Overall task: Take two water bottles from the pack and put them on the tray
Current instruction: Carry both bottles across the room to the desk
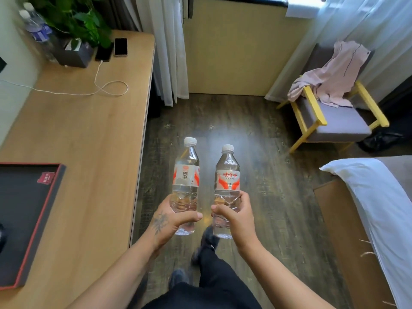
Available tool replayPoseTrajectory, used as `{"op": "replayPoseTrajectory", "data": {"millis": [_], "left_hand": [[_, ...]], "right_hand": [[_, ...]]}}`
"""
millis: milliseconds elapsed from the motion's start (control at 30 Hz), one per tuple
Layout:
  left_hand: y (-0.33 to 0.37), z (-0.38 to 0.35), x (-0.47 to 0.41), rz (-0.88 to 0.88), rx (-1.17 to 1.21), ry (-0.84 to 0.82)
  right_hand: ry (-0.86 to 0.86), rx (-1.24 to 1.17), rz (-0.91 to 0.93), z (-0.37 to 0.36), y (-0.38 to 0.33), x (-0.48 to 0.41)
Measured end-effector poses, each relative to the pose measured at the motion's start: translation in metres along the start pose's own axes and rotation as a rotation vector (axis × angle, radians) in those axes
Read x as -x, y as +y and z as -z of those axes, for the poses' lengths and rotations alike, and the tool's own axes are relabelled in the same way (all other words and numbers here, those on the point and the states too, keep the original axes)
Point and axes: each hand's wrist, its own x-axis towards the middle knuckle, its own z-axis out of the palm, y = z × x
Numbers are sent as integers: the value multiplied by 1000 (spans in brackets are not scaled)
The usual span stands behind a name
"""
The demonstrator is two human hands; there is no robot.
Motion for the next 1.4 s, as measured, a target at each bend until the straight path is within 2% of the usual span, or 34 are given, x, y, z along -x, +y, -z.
{"op": "replayPoseTrajectory", "data": {"millis": [433, 633, 1067, 1267, 1400], "left_hand": [[103, -5, -142, 7, 79, 134], [137, 12, -183, 8, 154, 155], [193, 98, -271, -4, 152, 114], [192, 165, -273, -41, 231, 226], [180, 214, -251, -46, 298, 361]], "right_hand": [[-184, 64, -20, -23, -86, -180], [-204, 75, -29, -51, -118, -230], [-160, 116, 20, -138, -179, -302], [-259, 183, 44, -206, -191, -319], [-402, 220, 33, -263, -193, -319]]}}
